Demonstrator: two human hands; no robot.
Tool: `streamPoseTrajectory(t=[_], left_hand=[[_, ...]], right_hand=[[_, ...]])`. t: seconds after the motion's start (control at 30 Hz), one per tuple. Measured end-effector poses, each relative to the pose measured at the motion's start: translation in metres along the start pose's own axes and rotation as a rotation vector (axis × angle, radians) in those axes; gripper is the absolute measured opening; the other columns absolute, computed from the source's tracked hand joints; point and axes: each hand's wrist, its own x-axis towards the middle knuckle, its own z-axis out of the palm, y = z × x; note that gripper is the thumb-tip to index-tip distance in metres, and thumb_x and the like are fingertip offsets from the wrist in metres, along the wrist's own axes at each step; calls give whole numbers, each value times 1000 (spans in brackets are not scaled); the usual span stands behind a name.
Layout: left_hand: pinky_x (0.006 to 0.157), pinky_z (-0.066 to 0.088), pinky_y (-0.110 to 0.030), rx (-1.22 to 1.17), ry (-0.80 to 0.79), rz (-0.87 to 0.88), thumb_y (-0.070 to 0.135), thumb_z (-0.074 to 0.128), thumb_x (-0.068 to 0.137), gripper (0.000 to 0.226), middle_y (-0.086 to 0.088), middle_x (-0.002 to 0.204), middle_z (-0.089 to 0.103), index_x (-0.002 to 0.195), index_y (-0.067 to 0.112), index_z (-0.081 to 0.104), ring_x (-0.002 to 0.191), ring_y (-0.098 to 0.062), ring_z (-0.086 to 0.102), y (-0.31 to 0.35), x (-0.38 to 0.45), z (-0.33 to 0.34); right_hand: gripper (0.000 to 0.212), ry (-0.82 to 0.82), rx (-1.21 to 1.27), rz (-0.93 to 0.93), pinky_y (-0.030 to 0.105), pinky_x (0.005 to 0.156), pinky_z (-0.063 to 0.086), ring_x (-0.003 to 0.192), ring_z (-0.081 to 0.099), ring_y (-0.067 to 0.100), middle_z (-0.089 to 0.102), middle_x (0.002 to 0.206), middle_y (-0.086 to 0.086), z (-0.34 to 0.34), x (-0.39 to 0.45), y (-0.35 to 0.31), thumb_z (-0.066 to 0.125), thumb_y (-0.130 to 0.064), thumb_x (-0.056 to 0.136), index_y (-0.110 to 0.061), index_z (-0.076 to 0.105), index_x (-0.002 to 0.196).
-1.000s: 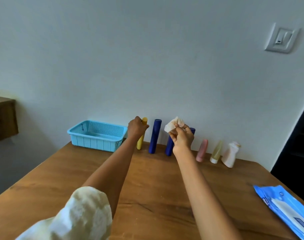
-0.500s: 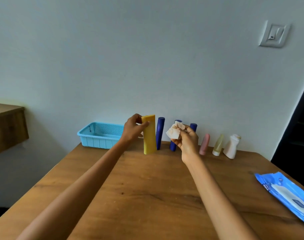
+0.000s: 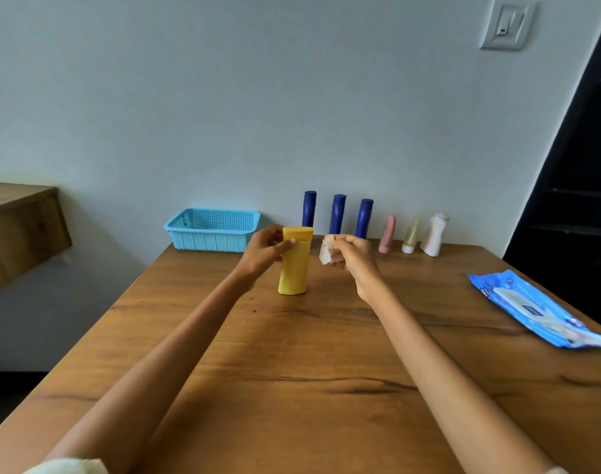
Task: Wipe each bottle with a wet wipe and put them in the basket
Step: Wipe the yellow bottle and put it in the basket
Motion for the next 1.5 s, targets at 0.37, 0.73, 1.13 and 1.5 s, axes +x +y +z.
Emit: streamPoseTrajectory(t=[0.37, 0.73, 1.13, 1.5], left_hand=[[95, 49, -33, 95, -328, -46, 33, 56, 90, 47, 0, 125, 57, 133, 14, 46, 119, -18, 53, 7, 1, -15], [84, 53, -25, -218, -505, -143, 55, 88, 45, 84, 5, 106, 72, 114, 17, 59, 103, -12, 66, -3, 30, -21], [61, 57, -27, -914, -257, -87, 63, 85, 39, 78, -3, 91, 72, 99, 14, 75, 72, -14, 69, 11, 61, 16], [79, 56, -37, -980, -302, 65, 47, 85, 58, 68, -10, 105, 70, 112, 10, 65, 95, -22, 68, 17, 75, 21]], right_hand=[[13, -48, 13, 10, 24, 70, 55, 74, 62, 11, 67, 89, 1, 15, -9, 1, 58, -11, 92, -9, 67, 101], [24, -128, -150, -71, 11, 60, 48, 86, 61, 10, 65, 109, 7, 13, 10, -5, 57, -9, 91, -14, 64, 114], [13, 206, 333, -328, 14, 68, 52, 73, 67, -2, 68, 82, -7, 30, 48, -64, 62, 2, 84, 2, 66, 96], [14, 355, -147, -709, 8, 70, 46, 85, 62, 11, 68, 94, 2, 49, 56, -51, 66, 4, 78, -6, 70, 88]])
